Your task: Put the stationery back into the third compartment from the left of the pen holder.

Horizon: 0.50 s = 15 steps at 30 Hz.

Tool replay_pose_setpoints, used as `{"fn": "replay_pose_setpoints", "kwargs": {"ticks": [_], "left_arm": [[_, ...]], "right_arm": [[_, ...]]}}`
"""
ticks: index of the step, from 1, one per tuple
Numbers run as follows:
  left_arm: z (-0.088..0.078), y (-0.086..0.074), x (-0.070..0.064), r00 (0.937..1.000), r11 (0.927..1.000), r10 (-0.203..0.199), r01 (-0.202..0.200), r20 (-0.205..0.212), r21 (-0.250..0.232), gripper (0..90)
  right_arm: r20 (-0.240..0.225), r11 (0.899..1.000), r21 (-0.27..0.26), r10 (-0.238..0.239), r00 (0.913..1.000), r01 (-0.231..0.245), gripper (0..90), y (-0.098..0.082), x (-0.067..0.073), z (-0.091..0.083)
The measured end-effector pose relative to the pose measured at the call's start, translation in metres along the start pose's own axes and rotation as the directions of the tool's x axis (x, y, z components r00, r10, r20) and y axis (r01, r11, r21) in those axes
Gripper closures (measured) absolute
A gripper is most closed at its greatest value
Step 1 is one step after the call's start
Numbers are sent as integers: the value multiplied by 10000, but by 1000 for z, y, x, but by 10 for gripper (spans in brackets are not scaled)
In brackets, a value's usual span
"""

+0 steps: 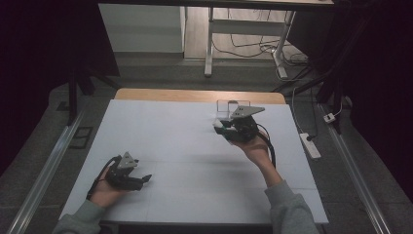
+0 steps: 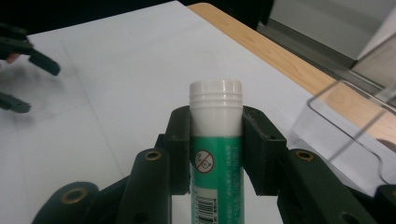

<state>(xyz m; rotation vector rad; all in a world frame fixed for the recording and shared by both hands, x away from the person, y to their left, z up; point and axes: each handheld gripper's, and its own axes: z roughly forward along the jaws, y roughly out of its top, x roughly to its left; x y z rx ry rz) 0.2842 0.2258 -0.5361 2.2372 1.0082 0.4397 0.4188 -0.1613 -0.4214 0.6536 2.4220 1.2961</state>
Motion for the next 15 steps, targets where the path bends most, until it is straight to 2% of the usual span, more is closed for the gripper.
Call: {"fn": "replay_pose_setpoints", "kwargs": {"ticks": [5, 7, 15], "left_arm": [[0, 0, 0, 10000, 10000, 8, -8, 6, 10, 224], [0, 0, 0, 10000, 10000, 16, -16, 6, 13, 224], [0, 0, 0, 10000, 10000, 14, -14, 4, 12, 224]], "right_arm": [[457, 9983, 19, 581, 9973, -583, 643, -2, -8, -3], [658, 9970, -144, 773, 9948, -765, 643, -3, -12, -5], [1106, 9958, -474, 832, 9904, -783, 643, -1, -16, -11]]}}
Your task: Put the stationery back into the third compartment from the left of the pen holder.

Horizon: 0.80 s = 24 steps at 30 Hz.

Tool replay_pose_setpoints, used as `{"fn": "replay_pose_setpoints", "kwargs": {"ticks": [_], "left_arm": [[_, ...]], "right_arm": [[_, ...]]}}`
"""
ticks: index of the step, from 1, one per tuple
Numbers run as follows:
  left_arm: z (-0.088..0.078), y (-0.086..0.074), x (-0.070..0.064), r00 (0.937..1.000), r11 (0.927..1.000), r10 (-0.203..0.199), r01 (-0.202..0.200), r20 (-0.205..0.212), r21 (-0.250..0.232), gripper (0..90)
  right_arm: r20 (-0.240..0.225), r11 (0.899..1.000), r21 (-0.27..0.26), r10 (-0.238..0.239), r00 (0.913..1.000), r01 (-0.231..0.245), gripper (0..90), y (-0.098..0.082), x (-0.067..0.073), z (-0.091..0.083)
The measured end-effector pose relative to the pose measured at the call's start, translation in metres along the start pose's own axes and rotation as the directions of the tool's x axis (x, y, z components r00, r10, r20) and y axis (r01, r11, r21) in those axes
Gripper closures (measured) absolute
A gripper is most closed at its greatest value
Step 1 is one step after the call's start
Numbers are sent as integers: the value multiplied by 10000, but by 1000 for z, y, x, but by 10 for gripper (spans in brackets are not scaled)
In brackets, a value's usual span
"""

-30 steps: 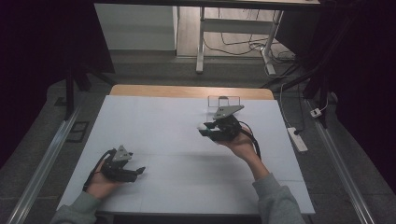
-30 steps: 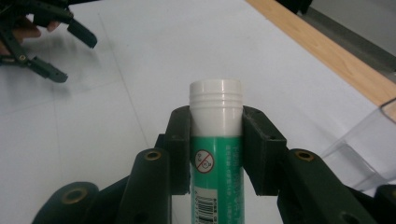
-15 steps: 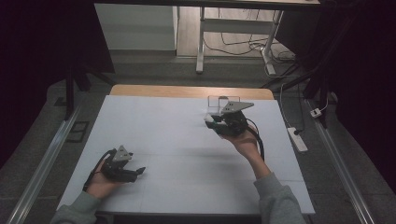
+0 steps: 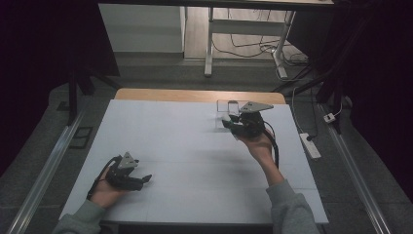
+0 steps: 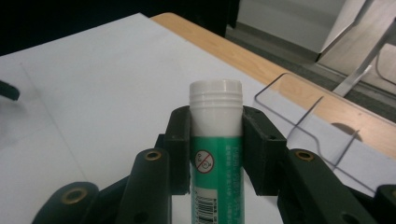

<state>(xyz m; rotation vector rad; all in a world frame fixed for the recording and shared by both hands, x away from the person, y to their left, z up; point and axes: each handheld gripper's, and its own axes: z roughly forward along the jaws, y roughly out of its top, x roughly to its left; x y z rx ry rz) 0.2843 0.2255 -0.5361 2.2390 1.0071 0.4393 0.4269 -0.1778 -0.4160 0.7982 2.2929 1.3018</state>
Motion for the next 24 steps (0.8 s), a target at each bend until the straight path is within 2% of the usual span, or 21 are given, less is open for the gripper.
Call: {"fn": "replay_pose_setpoints", "kwargs": {"ticks": [7, 11, 16, 20, 24], "left_arm": [[-2, 1, -1, 10000, 10000, -16, 16, -55, -70, 225], [-3, 0, -2, 10000, 10000, 44, -45, -47, -57, 224], [-3, -1, -1, 10000, 9999, 44, -44, 14, -116, 224], [-3, -1, -1, 10000, 9999, 69, -69, 43, -118, 224], [-3, -1, -2, 10000, 9999, 57, -57, 56, -101, 225]], "right_arm": [[822, 9993, -264, 304, 9962, -283, 643, 0, -11, -2], [1043, 9911, -799, 1143, 9880, -1062, 643, -2, -27, -1], [1196, 9813, -956, 1777, 9768, -1668, 643, -1, -45, 1], [1457, 9799, -967, 1872, 9715, -1743, 643, 2, -52, 4], [1499, 9798, -1029, 1858, 9711, -1716, 642, 3, -55, 8]]}}
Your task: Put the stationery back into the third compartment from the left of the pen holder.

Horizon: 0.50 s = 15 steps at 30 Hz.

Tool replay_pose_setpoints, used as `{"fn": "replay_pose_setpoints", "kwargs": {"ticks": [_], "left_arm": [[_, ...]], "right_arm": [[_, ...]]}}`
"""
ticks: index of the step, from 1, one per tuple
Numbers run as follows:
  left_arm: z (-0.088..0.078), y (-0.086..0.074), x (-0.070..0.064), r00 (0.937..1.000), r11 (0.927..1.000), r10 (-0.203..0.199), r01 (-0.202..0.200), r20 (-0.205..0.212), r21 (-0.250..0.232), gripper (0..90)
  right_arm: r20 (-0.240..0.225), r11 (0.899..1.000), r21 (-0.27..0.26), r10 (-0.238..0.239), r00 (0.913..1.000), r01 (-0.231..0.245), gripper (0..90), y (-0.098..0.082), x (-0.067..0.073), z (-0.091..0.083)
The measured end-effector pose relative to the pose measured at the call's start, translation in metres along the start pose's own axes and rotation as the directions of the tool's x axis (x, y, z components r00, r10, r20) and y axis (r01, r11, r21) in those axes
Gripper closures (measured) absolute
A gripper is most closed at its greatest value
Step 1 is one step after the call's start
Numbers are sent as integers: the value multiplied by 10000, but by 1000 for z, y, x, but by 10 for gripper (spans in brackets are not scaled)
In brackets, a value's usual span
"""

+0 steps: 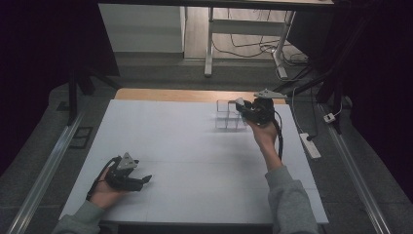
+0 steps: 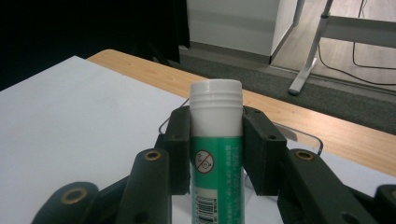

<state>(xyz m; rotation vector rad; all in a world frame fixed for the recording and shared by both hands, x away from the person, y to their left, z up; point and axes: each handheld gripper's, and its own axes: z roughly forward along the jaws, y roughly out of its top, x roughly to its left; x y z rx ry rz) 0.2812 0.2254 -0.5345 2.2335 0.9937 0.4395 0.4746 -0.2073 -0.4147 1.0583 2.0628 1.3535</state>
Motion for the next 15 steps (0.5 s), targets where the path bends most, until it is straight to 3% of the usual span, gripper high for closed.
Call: {"fn": "replay_pose_setpoints", "kwargs": {"ticks": [15], "left_arm": [[1, -1, 1, 10000, 10000, 17, -17, 24, 40, 224]], "right_arm": [[632, 9996, -277, 29, 9980, -11, 642, 19, -16, 32]]}}
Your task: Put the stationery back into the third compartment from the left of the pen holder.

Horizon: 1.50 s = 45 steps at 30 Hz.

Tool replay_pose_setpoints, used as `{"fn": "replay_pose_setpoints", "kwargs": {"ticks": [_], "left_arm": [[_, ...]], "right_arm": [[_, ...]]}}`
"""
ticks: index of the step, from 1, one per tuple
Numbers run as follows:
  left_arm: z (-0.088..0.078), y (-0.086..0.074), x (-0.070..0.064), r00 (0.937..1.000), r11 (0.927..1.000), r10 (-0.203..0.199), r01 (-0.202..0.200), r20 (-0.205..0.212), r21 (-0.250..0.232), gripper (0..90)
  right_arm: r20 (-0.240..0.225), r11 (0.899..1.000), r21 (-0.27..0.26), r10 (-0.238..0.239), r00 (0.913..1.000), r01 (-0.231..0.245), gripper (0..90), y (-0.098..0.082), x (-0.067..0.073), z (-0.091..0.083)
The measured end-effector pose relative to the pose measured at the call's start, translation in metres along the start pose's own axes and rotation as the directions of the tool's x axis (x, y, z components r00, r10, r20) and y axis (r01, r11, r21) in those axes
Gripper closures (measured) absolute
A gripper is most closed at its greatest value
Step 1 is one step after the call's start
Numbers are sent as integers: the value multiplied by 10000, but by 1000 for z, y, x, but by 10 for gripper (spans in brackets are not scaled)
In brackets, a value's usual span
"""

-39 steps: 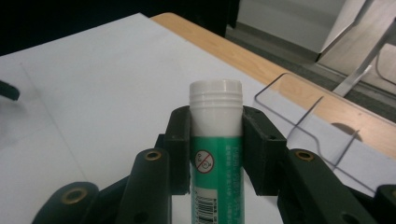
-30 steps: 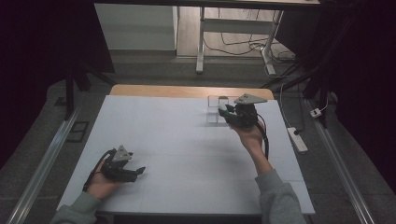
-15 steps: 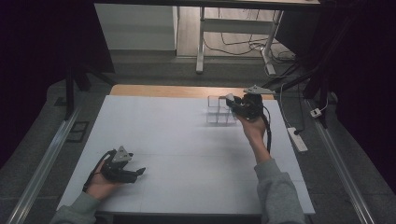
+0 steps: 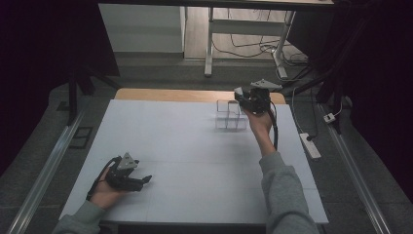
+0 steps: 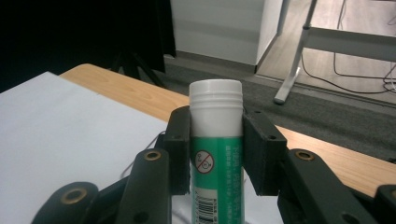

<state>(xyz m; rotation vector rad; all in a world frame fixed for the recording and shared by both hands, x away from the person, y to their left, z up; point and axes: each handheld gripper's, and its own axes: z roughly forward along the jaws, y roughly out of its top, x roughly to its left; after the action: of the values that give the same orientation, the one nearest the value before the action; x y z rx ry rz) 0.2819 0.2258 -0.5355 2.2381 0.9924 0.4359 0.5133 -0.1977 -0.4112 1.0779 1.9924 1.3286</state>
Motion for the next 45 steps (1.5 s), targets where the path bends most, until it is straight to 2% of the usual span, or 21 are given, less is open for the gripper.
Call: {"fn": "replay_pose_setpoints", "kwargs": {"ticks": [3, 10, 20, 21, 22, 25, 29, 32, 37, 45], "left_arm": [[0, 0, 0, 10000, 10000, 12, -12, 7, 11, 225], [1, 0, 0, 10000, 10000, -37, 37, 33, 25, 224], [1, -1, 0, 10000, 10000, -56, 56, 25, 71, 224], [1, -1, 0, 10000, 10000, -49, 48, 28, 77, 224], [1, -1, 0, 10000, 10000, -47, 47, 28, 77, 224], [1, -1, 0, 10000, 10000, -48, 48, 33, 76, 224], [2, 0, 0, 10000, 10000, -29, 29, 38, 92, 224], [2, 0, 0, 10000, 9999, -28, 28, 29, 102, 224], [2, 0, 0, 10000, 9999, -35, 35, 10, 115, 224], [3, 0, 0, 10000, 9999, -25, 25, 21, 158, 224]], "right_arm": [[237, 9999, -13, 109, 9997, -109, 641, -3, -10, 9], [556, 9994, -193, 287, 9980, -276, 640, -7, -21, 19], [519, 9971, -299, 715, 9961, -700, 635, -15, -29, 27], [491, 9970, -270, 743, 9960, -730, 625, -16, -30, 27], [454, 9971, -185, 747, 9962, -739, 497, -16, -31, 28], [656, 9971, -35, 759, 9950, -758, 449, -16, -31, 26], [399, 9957, 218, 889, 9952, -898, 435, -17, -30, 22], [109, 9958, 390, 826, 9965, -830, 426, -19, -28, 20], [-343, 9962, 638, 612, 9975, -590, 425, -20, -22, 19], [-810, 9973, 697, 288, 9963, -232, 419, -24, -9, 17]]}}
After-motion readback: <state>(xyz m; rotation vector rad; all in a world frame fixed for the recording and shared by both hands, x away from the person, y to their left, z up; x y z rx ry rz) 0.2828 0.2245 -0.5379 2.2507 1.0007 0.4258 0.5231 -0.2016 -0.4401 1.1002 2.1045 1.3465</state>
